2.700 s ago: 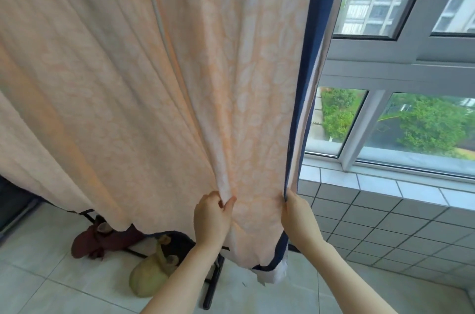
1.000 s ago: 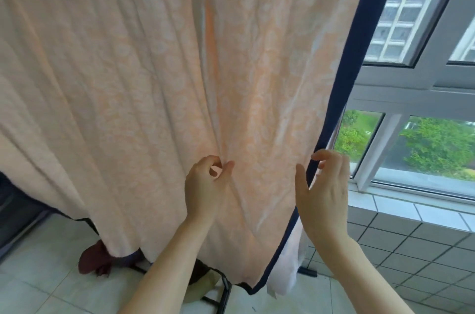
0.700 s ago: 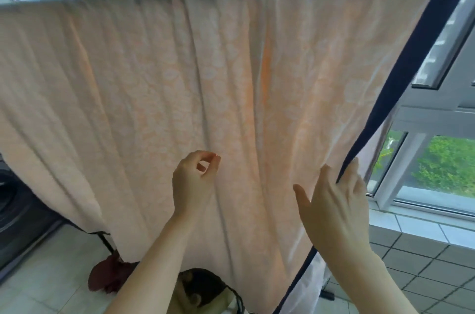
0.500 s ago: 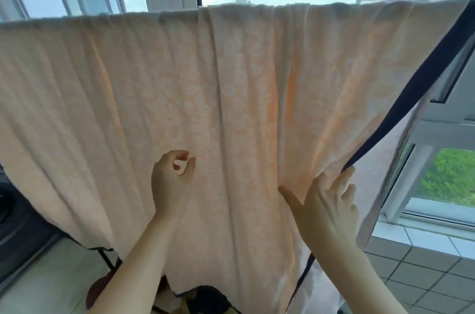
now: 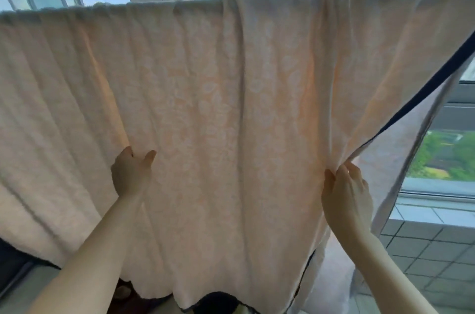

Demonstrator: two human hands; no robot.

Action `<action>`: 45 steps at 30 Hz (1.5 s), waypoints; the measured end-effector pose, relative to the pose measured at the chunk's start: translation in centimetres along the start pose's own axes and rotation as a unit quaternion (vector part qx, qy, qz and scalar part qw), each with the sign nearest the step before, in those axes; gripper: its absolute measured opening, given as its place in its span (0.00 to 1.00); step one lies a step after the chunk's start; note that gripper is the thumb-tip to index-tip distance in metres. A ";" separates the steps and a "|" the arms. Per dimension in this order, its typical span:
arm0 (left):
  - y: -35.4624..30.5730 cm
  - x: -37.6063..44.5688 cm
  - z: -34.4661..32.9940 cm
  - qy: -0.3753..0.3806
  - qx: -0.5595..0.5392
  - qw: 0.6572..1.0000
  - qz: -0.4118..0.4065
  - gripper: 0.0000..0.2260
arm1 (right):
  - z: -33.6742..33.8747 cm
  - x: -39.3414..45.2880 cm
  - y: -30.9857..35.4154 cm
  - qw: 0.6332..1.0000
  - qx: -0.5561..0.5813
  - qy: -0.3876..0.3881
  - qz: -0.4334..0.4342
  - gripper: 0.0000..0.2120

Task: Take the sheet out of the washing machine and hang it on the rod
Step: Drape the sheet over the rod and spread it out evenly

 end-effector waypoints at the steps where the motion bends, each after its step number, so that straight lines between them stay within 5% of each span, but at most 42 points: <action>1: -0.2 0.0 -0.2 -0.002 0.001 1.000 -0.017 0.16 | 0.2 -0.1 -0.2 1.000 0.013 -0.011 0.002 0.13; 7: -2.6 -2.9 -3.7 0.062 0.016 0.993 -0.099 0.11 | -0.1 -0.1 -1.0 0.984 0.175 0.031 0.019 0.10; 11: -2.8 -5.4 -6.3 0.104 0.006 0.988 -0.114 0.11 | 1.8 0.8 -2.2 0.989 0.136 -0.019 0.054 0.08; 17: -2.1 -5.5 -8.7 0.133 0.029 0.986 -0.098 0.10 | 4.6 1.2 -5.9 0.997 0.038 -0.067 0.021 0.20; 24: -2.9 -6.1 -8.6 0.106 0.028 0.988 -0.109 0.10 | 2.6 1.3 -6.6 1.000 0.007 -0.010 0.025 0.10; 30: -6.6 -6.5 -5.6 0.019 -0.101 0.984 -0.148 0.08 | 3.5 1.6 -5.1 0.997 0.013 0.013 0.073 0.08; 38: -19.0 -7.2 -2.6 -0.021 -0.112 0.937 -0.331 0.12 | 12.4 1.5 0.4 0.969 0.085 -0.104 0.210 0.13; 45: -30.4 -9.1 0.1 -0.071 -0.071 0.879 -0.466 0.11 | 21.3 2.7 4.3 0.925 0.012 -0.220 0.309 0.05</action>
Point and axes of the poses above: each hand's wrist, its own x-axis towards the middle knuckle, its own z-axis out of the back of the hand, y = z × x, the point moved 7 cm from there along x, towards the middle knuckle, and after that the axes turned 15 degrees about y, right-handed, at the moved point
